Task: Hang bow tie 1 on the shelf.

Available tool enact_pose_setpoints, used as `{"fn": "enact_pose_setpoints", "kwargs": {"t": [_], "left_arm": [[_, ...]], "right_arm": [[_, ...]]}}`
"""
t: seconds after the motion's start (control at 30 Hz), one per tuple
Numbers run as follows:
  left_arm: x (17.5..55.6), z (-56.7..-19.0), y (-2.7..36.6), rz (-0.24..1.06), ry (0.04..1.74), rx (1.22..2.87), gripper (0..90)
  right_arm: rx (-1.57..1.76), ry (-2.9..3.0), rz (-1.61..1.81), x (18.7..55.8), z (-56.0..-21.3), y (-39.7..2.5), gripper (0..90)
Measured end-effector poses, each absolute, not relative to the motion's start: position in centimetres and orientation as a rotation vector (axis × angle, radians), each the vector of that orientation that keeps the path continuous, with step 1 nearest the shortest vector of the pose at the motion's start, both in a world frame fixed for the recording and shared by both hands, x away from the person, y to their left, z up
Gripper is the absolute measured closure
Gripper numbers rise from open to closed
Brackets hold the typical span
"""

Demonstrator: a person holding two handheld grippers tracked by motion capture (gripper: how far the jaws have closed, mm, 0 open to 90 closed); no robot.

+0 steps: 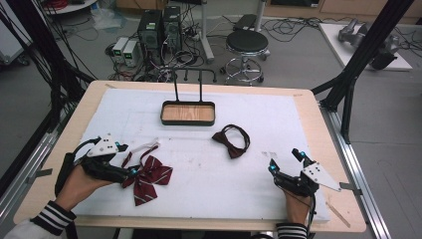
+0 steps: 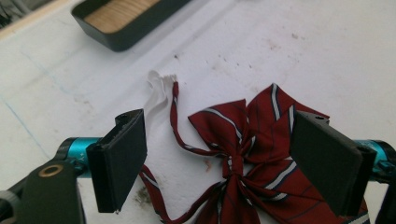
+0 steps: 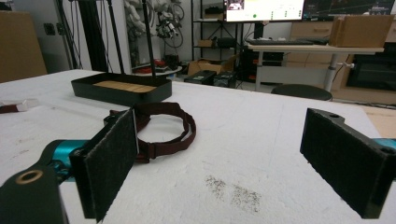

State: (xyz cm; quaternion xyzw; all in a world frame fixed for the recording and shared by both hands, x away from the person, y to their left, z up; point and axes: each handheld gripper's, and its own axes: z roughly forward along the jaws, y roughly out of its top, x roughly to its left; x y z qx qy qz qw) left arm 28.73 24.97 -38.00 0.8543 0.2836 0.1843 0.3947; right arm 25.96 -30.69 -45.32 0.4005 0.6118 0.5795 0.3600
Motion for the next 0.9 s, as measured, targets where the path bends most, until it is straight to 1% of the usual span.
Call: {"fn": "enact_pose_setpoints", "kwargs": {"t": [0.03,0.23,0.53,0.7,0.73,0.9], "left_arm": [[29.0,-38.3,24.8,0.435,0.735,2.194,19.4],[29.5,-38.9,23.9,0.378,0.755,2.282,21.6],[29.9,-39.6,23.1,0.362,0.771,2.365,27.0],[30.2,-39.9,22.6,0.322,0.793,2.422,28.9],[30.3,-40.0,22.4,0.295,0.786,2.435,32.9],[30.9,-40.3,22.3,0.249,0.822,2.463,34.1]], "right_arm": [[1.032,1.579,1.492,26.0,-45.3,-30.7,10.5],[1.035,1.578,1.495,26.0,-45.3,-30.7,10.5],[1.03,1.584,1.491,25.9,-45.3,-30.7,10.5],[1.026,1.583,1.489,25.9,-45.3,-30.7,10.5],[1.026,1.583,1.49,25.9,-45.3,-30.7,10.5],[1.027,1.581,1.487,25.9,-45.3,-30.7,10.5]]}}
